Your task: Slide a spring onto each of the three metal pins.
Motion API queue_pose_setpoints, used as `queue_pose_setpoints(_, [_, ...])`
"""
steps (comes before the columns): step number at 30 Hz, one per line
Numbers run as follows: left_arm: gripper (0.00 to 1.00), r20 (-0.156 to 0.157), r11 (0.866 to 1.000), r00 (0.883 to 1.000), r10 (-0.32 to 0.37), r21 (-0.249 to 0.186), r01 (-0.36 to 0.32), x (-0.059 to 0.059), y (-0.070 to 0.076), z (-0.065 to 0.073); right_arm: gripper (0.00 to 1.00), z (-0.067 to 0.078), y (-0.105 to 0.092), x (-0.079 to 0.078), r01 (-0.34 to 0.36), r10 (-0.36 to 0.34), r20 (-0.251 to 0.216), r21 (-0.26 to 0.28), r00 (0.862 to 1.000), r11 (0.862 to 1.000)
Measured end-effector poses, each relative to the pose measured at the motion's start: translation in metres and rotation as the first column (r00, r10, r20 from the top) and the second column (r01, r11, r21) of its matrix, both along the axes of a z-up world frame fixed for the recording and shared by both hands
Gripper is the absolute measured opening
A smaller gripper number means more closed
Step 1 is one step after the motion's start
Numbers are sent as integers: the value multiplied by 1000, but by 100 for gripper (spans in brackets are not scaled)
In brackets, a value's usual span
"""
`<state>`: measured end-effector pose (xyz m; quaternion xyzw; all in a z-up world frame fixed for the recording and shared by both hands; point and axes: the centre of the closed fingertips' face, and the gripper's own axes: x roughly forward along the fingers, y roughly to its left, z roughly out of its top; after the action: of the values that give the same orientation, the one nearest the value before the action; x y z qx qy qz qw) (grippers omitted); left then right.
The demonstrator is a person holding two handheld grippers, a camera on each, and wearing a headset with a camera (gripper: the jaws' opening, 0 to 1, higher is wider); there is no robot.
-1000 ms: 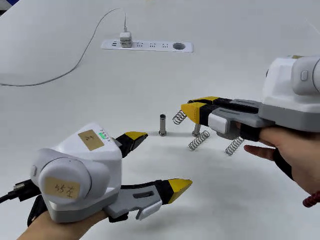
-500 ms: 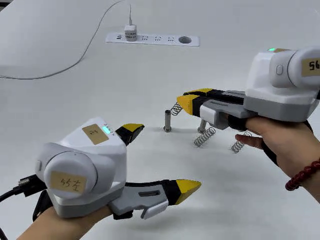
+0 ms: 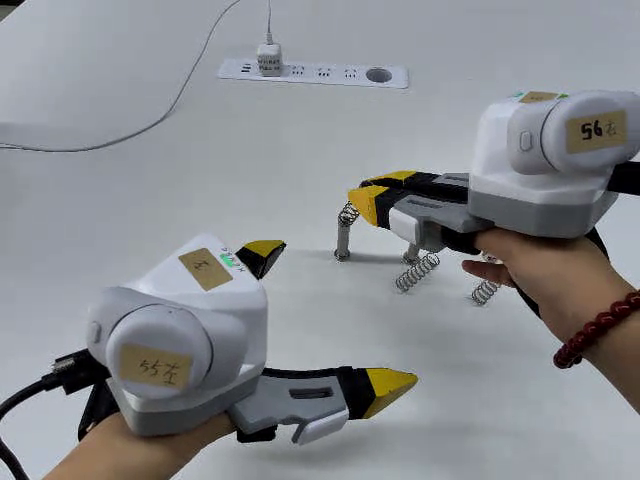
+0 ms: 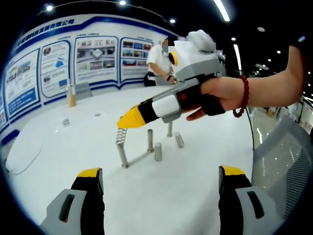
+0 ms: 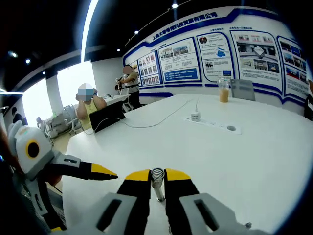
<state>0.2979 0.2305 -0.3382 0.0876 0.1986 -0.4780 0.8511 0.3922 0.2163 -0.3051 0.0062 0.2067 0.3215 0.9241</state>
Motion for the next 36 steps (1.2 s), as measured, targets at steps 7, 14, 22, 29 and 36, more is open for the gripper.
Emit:
queue_pose_setpoints(7, [100, 2, 1000, 1000, 5, 6, -5, 1, 2, -1, 11, -4, 5, 1, -38, 41, 25, -114, 999, 993])
queue_pose_setpoints(14, [100, 4, 1000, 1000, 24, -7, -24, 4, 4, 2, 11, -11, 11, 0, -72, 82, 41, -199, 996, 977])
queue_pose_setpoints(22, [98, 0, 1000, 1000, 26, -10, -26, 2, 4, 1, 12, -14, 14, 2, -82, 96, 49, -240, 994, 967])
queue_pose_setpoints(29, [98, -1, 999, 999, 32, -13, -32, 3, 5, 2, 12, -27, 16, 4, -92, 105, 35, -273, 994, 958])
queue_pose_setpoints(36, [97, -3, 999, 999, 39, -18, -39, 4, 6, 2, 12, -39, 16, 5, -95, 103, 13, -288, 995, 953])
